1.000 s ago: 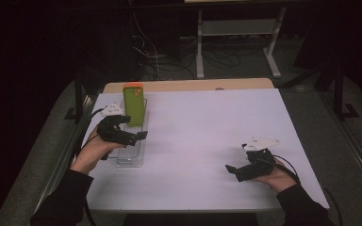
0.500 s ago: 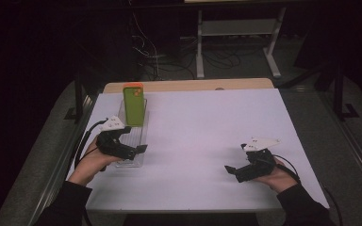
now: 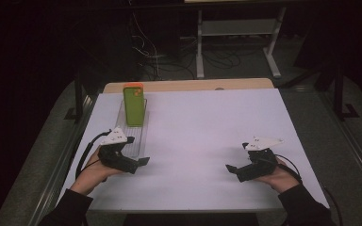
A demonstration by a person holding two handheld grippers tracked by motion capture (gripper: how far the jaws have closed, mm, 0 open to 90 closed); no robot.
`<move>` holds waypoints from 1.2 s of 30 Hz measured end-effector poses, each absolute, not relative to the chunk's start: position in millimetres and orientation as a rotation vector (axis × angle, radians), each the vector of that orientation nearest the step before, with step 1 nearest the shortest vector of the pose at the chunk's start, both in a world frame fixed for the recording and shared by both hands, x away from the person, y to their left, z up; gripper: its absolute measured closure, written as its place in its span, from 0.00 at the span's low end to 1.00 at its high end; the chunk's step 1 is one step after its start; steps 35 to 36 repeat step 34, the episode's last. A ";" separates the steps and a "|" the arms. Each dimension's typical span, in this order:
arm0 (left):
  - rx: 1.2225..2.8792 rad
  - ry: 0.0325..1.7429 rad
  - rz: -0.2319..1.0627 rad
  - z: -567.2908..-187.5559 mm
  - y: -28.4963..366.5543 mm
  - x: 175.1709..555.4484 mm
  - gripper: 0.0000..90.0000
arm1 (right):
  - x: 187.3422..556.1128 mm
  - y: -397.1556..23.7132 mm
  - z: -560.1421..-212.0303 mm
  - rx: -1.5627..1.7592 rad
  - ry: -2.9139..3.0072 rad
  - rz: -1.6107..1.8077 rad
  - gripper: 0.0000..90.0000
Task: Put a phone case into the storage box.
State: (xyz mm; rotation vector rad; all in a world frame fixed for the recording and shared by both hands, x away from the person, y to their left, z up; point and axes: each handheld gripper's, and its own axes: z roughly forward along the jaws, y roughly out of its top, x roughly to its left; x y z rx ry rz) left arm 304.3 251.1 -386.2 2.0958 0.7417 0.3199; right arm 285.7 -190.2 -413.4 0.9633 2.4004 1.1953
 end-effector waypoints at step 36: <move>2.055 0.748 0.298 -398.2 262.8 290.2 0.02 | 281.2 -191.4 -403.6 0.947 2.387 1.236 0.00</move>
